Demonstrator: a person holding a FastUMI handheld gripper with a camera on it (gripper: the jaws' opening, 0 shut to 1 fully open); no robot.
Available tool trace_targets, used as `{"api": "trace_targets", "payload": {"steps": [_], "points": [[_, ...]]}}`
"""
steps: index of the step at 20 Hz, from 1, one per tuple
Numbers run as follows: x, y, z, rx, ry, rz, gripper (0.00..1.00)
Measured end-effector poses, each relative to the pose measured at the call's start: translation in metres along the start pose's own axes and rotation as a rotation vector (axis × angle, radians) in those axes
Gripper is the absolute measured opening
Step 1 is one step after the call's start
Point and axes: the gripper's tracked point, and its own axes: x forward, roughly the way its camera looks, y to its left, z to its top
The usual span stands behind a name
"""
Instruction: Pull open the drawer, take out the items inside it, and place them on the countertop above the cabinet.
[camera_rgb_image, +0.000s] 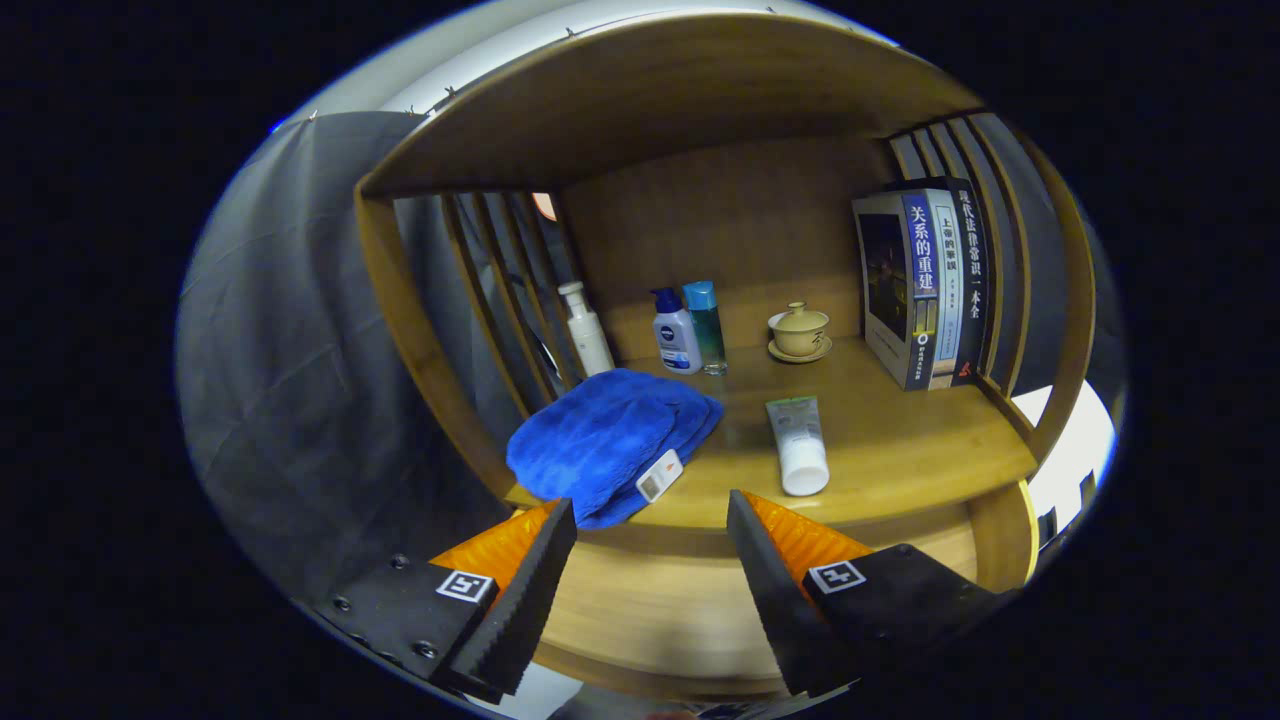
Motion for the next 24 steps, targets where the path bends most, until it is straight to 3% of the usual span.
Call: {"api": "trace_targets", "payload": {"steps": [8,15,24], "points": [[-0.043,0.001,-0.06,-0.033,-0.116,-0.08,0.99],[-0.088,-0.006,-0.075,-0.072,-0.213,-0.14,0.99],[-0.088,-0.04,-0.137,-0.115,-0.258,-0.269,0.99]]}}
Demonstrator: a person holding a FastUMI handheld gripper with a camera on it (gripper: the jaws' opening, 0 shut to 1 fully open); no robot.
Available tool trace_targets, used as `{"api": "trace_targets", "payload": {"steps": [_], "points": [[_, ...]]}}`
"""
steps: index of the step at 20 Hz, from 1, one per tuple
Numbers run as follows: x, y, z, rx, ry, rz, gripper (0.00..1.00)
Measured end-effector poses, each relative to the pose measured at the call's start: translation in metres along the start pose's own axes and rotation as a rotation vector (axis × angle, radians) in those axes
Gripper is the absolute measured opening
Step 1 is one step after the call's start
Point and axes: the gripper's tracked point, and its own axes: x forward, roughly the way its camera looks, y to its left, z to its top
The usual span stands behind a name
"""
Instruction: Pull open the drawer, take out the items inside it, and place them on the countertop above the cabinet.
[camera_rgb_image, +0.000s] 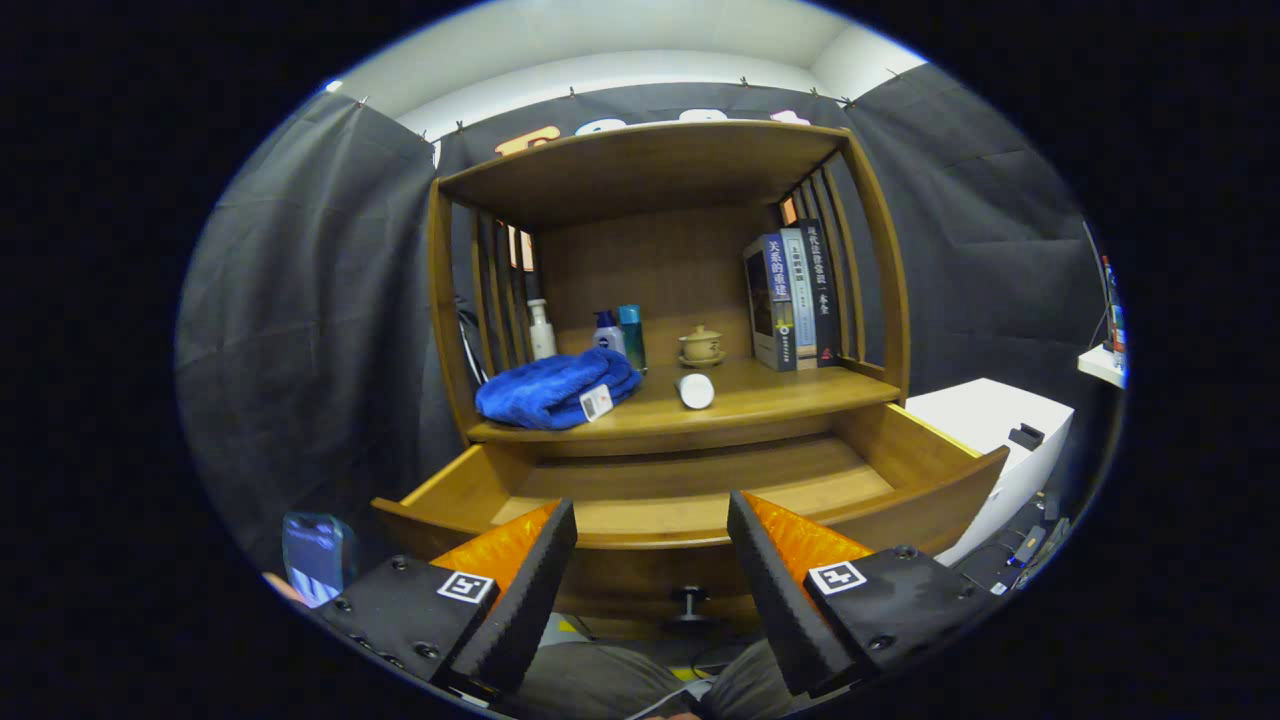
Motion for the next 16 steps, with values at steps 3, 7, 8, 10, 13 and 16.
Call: {"api": "trace_targets", "payload": {"steps": [3,7,8,10,13,16], "points": [[0.007,-0.008,-0.026,-0.052,0.029,-0.038,0.99],[0.015,-0.017,-0.046,-0.035,0.051,-0.074,0.99],[0.018,-0.018,-0.048,-0.036,0.055,-0.083,0.99],[0.018,-0.02,-0.048,-0.065,0.038,-0.098,0.99],[0.02,-0.017,-0.05,-0.111,0.021,-0.117,0.99],[0.025,-0.017,-0.052,-0.13,0.011,-0.11,0.99]]}}
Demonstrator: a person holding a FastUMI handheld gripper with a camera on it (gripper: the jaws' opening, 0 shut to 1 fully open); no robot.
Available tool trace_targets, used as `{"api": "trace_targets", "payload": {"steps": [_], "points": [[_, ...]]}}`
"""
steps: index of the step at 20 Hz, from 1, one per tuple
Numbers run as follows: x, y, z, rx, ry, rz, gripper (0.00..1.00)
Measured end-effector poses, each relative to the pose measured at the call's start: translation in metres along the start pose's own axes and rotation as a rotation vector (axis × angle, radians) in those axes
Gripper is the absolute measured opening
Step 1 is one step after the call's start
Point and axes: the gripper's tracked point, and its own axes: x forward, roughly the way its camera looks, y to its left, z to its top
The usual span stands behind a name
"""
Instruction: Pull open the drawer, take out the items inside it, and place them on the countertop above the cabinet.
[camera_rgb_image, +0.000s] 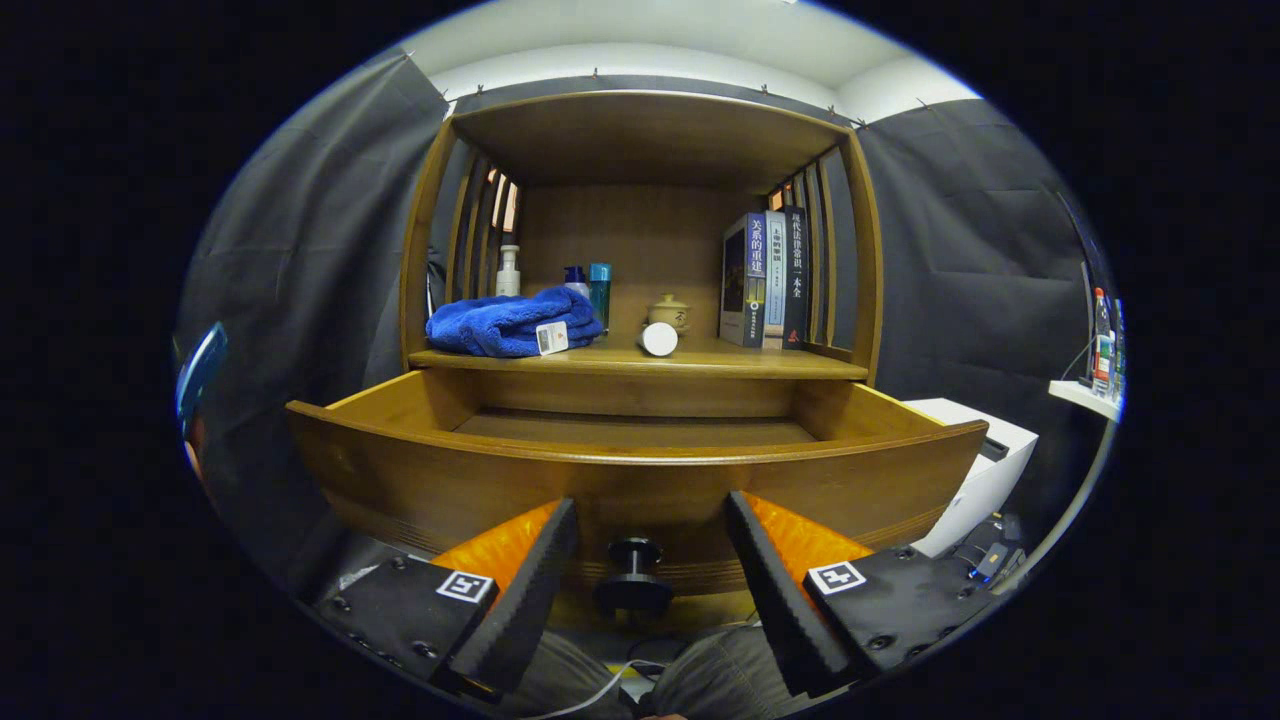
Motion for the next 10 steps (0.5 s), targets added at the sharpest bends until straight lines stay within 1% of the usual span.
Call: {"api": "trace_targets", "payload": {"steps": [4,10], "points": [[0.017,-0.001,0.003,0.035,0.012,0.012,0.99],[0.051,0.001,0.014,0.005,-0.007,0.006,0.98]]}}
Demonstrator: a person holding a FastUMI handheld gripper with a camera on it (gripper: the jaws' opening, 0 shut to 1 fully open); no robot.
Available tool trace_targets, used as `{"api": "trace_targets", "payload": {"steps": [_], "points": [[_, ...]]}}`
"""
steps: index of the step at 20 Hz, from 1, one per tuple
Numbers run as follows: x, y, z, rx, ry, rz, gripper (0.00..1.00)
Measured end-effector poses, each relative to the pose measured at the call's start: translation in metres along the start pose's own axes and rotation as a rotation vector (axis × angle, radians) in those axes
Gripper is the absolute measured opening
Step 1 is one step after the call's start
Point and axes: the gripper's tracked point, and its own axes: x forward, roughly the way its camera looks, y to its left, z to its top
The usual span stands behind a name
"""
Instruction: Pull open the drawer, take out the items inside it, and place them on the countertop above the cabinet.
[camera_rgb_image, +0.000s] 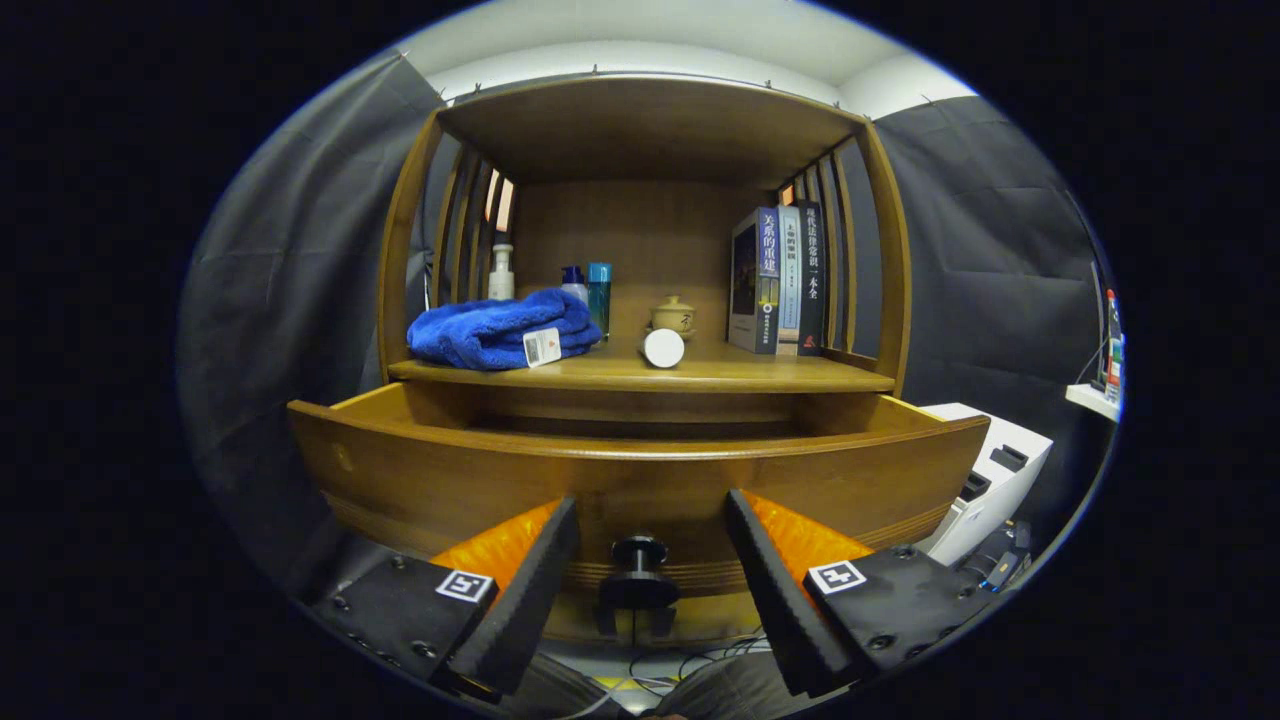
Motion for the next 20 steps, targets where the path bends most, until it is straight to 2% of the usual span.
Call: {"api": "trace_targets", "payload": {"steps": [11,20], "points": [[0.079,0.002,0.015,0.003,0.01,-0.007,0.99],[0.116,0.003,0.02,0.005,0.009,-0.01,0.98]]}}
